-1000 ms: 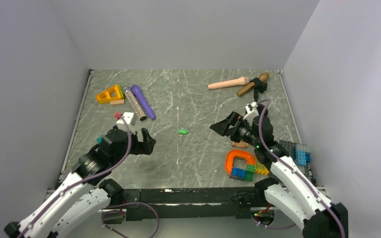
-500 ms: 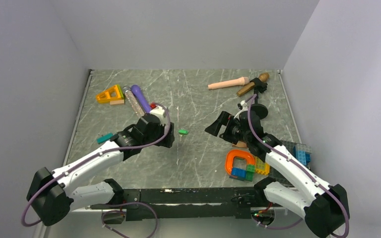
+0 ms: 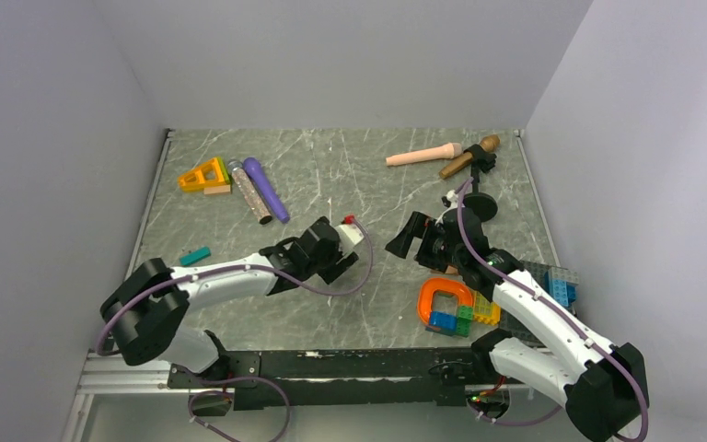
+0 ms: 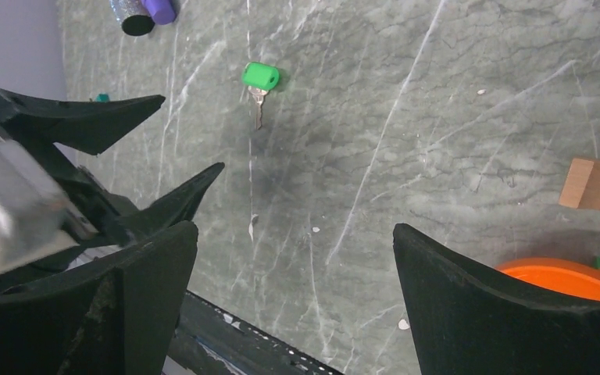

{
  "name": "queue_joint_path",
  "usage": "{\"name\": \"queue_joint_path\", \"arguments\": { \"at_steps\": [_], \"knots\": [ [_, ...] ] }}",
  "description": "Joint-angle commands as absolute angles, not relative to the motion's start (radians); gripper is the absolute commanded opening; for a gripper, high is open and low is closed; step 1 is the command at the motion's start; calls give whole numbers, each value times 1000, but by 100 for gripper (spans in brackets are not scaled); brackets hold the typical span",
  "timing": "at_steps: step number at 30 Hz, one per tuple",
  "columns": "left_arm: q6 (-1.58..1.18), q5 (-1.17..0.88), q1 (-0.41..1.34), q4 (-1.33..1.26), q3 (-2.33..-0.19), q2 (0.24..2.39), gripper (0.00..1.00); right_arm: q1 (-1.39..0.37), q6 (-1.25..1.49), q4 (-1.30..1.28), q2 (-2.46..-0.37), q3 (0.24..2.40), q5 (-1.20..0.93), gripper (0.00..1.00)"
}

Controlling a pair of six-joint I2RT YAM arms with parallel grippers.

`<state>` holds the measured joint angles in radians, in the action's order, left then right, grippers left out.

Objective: Remove the keys from the keyring

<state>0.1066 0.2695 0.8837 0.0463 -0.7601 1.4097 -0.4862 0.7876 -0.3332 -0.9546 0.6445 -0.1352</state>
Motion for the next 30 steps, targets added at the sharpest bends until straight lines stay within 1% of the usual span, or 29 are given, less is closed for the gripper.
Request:
{"name": "queue_joint_path", "arguments": {
  "at_steps": [1,5,8,12,19,26,30],
  "knots": [
    [348,331,932,-23,-816,1467,81,-491,756,-342,-950,677,-117,100],
    [454,332,954,-37,-811,1495,78,-490,742,-364,-949,681,-107,100],
    [513,282,954,-42,-807,1508,78,-490,737,-370,-942,677,-103,100],
    [565,235,948,11,-856,1563,76,-490,732,-376,-931,674,-101,100],
    [572,130,881,106,-951,1652,73,-489,719,-397,-916,673,-93,100],
    [593,122,869,146,-1007,1731,69,-490,709,-404,-916,674,-83,100],
    [592,119,865,135,-1011,1753,70,-489,710,-396,-922,668,-89,100]
  ]
}}
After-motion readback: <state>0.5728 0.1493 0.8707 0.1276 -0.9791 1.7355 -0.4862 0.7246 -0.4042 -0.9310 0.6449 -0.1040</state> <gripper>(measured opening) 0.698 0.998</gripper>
